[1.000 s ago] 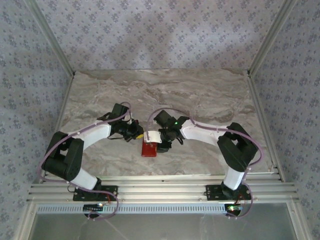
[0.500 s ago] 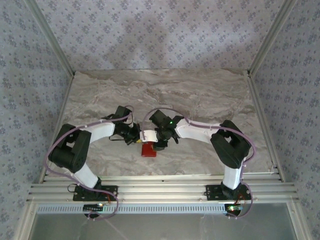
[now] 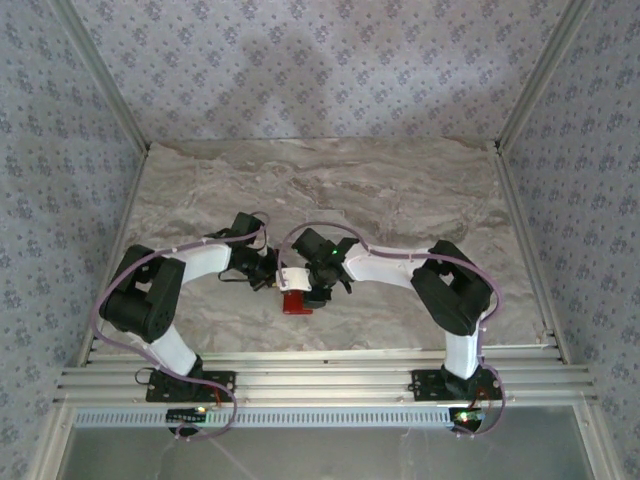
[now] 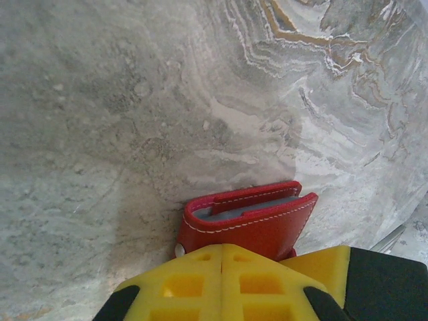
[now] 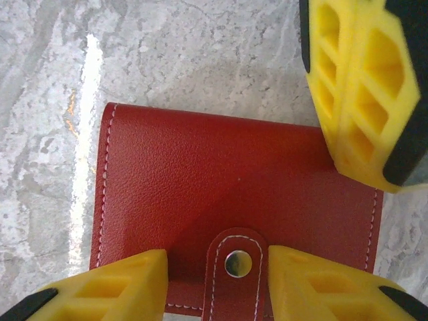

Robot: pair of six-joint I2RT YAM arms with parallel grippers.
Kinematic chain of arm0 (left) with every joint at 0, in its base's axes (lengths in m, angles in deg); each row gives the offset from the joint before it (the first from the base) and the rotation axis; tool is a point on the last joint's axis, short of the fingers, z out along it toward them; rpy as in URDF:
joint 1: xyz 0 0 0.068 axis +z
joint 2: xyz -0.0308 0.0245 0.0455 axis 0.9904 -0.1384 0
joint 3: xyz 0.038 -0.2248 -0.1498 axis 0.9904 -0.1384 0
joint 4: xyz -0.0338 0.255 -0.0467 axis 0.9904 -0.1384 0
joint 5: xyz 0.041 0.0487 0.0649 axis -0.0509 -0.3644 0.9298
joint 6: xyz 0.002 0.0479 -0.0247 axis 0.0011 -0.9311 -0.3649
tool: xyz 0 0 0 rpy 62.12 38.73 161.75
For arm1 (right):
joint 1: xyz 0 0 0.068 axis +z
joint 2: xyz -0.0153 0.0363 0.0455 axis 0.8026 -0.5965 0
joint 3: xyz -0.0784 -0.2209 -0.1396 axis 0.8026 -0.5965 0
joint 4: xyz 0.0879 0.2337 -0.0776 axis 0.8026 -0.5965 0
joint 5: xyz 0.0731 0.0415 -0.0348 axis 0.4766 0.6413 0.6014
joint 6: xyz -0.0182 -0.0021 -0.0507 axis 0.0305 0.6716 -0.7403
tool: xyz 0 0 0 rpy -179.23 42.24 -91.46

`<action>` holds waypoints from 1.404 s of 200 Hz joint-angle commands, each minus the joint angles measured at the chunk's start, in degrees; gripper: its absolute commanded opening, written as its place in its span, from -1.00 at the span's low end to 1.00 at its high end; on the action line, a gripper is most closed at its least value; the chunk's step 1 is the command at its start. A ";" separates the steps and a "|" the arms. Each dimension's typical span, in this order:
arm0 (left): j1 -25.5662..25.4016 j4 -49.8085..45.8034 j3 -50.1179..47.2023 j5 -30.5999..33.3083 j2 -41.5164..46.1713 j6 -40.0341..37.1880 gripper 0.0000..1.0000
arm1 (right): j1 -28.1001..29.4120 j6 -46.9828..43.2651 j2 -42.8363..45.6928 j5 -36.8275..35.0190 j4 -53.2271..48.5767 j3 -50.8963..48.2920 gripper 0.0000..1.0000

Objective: Take the credit cards out of the card holder

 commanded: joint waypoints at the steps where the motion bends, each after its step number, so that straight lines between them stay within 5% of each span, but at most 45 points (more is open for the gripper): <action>1: -0.40 -4.19 1.31 0.71 -0.93 -1.68 -1.00 | 0.21 1.26 -2.26 -2.45 -0.70 0.81 -0.22; 56: -0.40 -6.31 2.42 1.17 -1.62 -3.10 -1.00 | 0.34 2.01 -1.60 -2.36 0.68 0.57 -0.57; 167: 0.30 -9.40 2.14 3.69 -2.79 -6.08 -1.00 | -1.14 10.97 8.49 2.56 16.99 -11.19 -0.75; 194: 0.41 -10.62 2.60 4.90 -1.62 -6.13 -1.00 | -1.51 14.50 10.57 1.90 19.55 -13.61 -0.69; 237: 0.22 -11.66 3.43 5.93 2.91 -6.79 -0.94 | -1.45 26.40 14.34 -4.28 18.61 -14.55 -0.12; 281: -0.48 -14.48 6.77 7.83 8.03 -7.49 -0.75 | -0.21 50.95 16.88 -11.80 15.08 -12.88 0.10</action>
